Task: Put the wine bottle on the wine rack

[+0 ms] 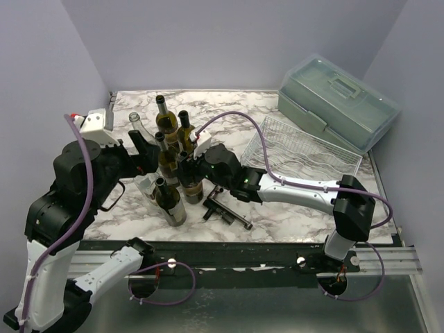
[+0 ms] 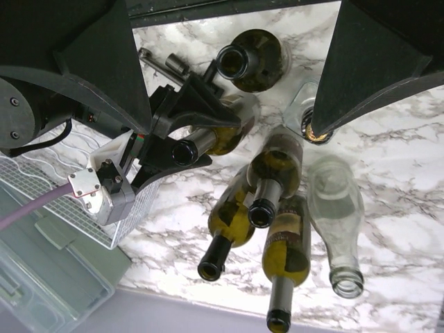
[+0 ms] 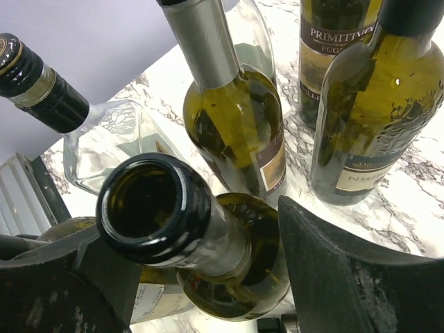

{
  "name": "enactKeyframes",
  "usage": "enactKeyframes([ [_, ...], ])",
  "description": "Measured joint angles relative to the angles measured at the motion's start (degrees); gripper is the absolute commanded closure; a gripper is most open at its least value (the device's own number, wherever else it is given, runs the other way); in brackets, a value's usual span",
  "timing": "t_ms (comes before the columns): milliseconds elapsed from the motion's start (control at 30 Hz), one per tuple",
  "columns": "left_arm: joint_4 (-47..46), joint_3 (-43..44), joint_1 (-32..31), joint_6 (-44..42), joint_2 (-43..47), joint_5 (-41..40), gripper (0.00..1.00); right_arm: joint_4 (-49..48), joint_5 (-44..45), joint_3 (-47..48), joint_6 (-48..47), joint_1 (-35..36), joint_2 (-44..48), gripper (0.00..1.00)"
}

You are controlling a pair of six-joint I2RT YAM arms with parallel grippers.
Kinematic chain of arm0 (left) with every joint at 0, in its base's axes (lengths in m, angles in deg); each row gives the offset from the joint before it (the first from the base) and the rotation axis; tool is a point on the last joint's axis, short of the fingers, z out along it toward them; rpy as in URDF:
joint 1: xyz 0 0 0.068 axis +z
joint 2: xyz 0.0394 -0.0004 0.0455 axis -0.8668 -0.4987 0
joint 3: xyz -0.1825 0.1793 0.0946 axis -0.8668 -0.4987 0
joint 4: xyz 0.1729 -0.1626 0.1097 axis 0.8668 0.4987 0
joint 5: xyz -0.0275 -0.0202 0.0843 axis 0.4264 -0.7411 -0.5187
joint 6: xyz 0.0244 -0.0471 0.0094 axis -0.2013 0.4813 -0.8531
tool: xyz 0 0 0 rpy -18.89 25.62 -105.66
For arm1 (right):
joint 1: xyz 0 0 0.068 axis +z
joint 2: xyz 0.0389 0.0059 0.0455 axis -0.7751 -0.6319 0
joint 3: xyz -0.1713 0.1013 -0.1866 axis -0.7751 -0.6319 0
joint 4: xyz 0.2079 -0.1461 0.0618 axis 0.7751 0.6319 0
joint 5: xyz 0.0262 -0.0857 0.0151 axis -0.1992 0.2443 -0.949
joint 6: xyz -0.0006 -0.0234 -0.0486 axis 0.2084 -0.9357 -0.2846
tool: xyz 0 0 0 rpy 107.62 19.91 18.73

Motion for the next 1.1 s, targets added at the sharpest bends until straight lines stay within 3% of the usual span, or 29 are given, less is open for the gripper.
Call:
enactKeyframes([
  [167,0.00,0.00,0.00,-0.83,2.67,-1.20,0.01,-0.46,0.90,0.07,0.00,0.07,-0.35,0.43],
  [300,0.11,-0.26,0.00,-1.05,2.71,-1.62,0.01,-0.81,2.91,0.61,-1.09,0.11,-0.90,0.61],
  [467,0.59,-0.31,0.00,-1.14,2.71,-2.58,0.01,-0.74,5.97,1.18,-1.51,0.15,-0.92,0.71],
  [667,0.85,-0.31,0.00,-1.14,2.71,-2.95,0.01,0.92,10.23,2.23,-1.46,0.37,-1.07,0.90],
  [800,0.87,-0.31,0.00,-1.11,2.71,-3.13,0.01,2.67,12.85,4.04,-1.92,0.37,-1.97,0.99],
  [1100,0.98,-0.31,0.00,-1.09,2.73,-3.65,0.01,3.67,16.44,6.38,-4.09,0.37,-1.42,0.99],
])
